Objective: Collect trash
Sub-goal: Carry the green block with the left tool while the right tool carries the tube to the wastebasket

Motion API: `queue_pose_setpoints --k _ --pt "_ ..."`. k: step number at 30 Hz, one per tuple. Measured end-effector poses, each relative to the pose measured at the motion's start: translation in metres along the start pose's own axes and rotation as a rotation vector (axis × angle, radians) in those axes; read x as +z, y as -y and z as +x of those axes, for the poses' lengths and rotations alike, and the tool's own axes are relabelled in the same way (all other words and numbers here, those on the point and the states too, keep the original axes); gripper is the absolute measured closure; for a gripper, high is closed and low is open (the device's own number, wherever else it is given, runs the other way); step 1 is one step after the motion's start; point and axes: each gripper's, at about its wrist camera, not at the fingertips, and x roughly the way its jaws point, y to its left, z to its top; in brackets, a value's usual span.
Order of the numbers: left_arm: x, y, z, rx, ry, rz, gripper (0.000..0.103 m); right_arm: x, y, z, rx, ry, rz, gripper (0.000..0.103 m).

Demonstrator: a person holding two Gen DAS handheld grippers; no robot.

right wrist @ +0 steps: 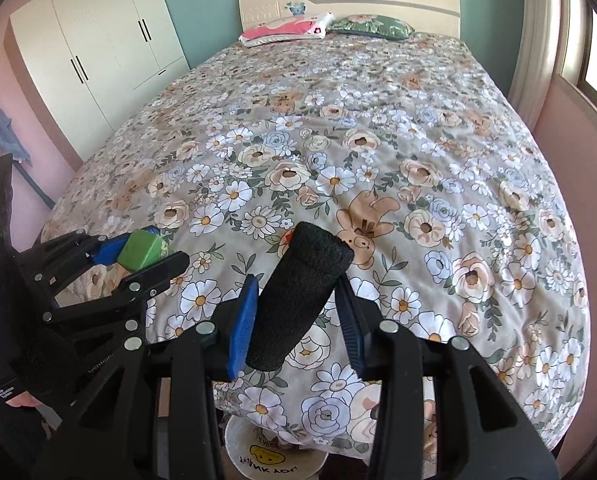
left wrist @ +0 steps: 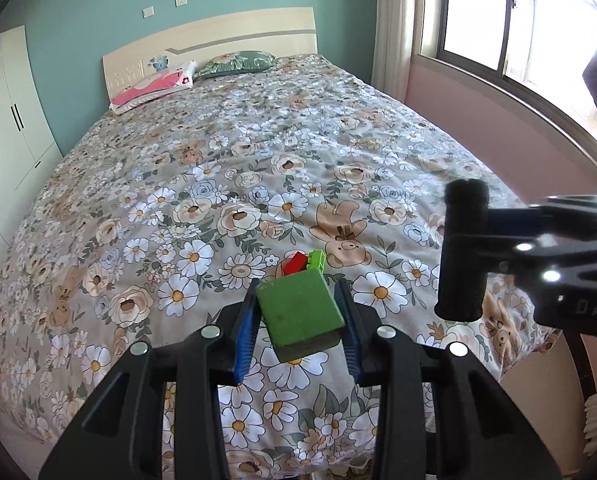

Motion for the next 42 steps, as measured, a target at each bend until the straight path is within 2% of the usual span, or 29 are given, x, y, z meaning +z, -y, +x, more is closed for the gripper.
queue_pose_setpoints --k 12,23,30,33,42 --pt "0.005 0.012 -0.109 0.092 0.093 -0.012 0.064 -0.017 -0.035 -0.121 -0.065 0.141 -0.120 0.062" --pt "0.000 0.026 -0.183 0.131 0.163 0.018 0.064 -0.039 -0.062 -0.209 -0.110 0.228 -0.214 0.062" --pt "-0.008 0.038 -0.221 0.157 0.196 0.064 0.064 -0.053 -0.075 -0.249 -0.117 0.263 -0.267 0.062" --pt "-0.017 0.040 -0.230 0.147 0.177 0.080 0.064 -0.064 -0.078 -0.261 -0.114 0.274 -0.292 0.062" --pt "-0.062 0.044 -0.234 0.117 0.129 0.119 0.064 -0.113 -0.083 -0.259 -0.093 0.236 -0.364 0.062"
